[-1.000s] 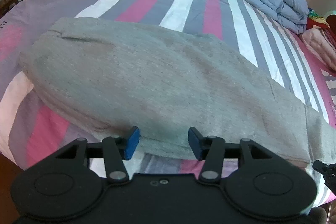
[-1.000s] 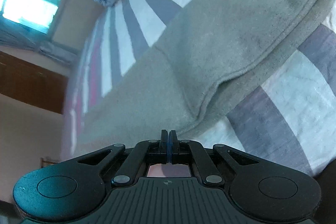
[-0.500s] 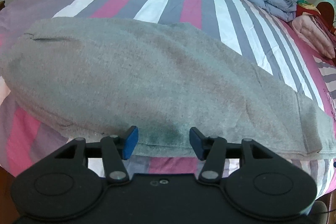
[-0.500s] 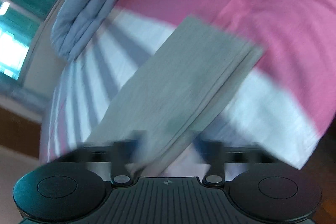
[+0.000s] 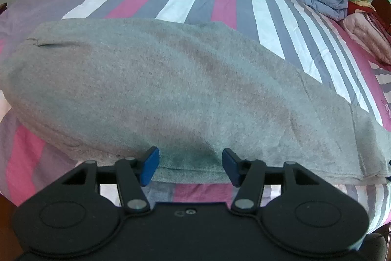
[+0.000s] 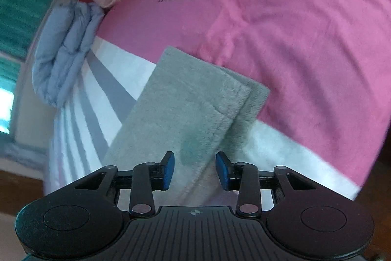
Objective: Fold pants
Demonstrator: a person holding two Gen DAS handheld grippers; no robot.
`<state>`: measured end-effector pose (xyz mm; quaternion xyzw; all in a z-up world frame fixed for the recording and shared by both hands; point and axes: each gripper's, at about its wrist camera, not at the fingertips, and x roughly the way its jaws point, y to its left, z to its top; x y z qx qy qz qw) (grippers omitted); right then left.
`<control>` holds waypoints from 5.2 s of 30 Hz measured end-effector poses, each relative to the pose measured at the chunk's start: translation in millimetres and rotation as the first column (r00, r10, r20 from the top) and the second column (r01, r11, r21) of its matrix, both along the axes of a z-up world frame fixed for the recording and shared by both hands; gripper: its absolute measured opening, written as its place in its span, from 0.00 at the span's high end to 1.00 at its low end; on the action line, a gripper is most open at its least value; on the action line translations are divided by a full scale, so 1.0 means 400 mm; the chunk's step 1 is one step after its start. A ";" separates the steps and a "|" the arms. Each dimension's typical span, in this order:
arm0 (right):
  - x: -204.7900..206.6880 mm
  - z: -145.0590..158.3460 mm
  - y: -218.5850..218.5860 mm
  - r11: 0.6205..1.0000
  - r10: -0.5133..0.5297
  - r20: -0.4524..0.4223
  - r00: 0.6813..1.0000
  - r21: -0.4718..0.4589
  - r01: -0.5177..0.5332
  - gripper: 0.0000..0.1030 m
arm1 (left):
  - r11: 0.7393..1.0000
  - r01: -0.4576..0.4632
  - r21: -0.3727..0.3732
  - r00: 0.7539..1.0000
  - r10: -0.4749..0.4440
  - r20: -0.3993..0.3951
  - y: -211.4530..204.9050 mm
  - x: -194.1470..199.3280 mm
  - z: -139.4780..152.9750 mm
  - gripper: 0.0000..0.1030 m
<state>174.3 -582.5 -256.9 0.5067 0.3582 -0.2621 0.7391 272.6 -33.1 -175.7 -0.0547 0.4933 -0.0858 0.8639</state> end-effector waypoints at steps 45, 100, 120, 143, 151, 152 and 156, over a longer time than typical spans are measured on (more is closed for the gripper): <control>0.050 0.107 0.193 0.836 0.450 -0.045 0.892 -0.330 -0.439 0.45 | 0.919 -0.349 -0.184 0.932 0.321 -0.167 0.287 -0.038 0.014 0.54; 0.106 0.028 0.358 0.817 0.518 -0.055 0.854 -0.262 -0.513 0.45 | 0.767 -0.548 -0.334 0.833 0.535 -0.139 0.541 0.093 0.016 0.65; 0.109 0.033 0.375 0.817 0.500 -0.075 0.863 -0.289 -0.499 0.45 | 0.804 -0.523 -0.281 0.825 0.561 0.070 0.509 0.093 0.074 1.00; 0.133 0.002 0.390 0.781 0.539 -0.127 0.833 -0.294 -0.550 0.45 | 0.769 -0.612 -0.183 0.789 0.608 -0.084 0.567 0.133 -0.033 0.71; 0.133 0.039 0.343 0.771 0.529 -0.135 0.838 -0.337 -0.541 0.45 | 0.892 -0.430 -0.140 0.893 0.443 0.082 0.422 0.092 0.102 0.74; 0.137 0.043 0.338 0.762 0.530 -0.142 0.836 -0.354 -0.542 0.45 | 0.901 -0.407 -0.149 0.903 0.421 0.084 0.391 0.091 0.108 0.74; 0.168 0.040 0.321 0.756 0.534 -0.138 0.834 -0.365 -0.544 0.45 | 0.940 -0.316 -0.131 0.941 0.328 0.083 0.259 0.093 0.093 0.74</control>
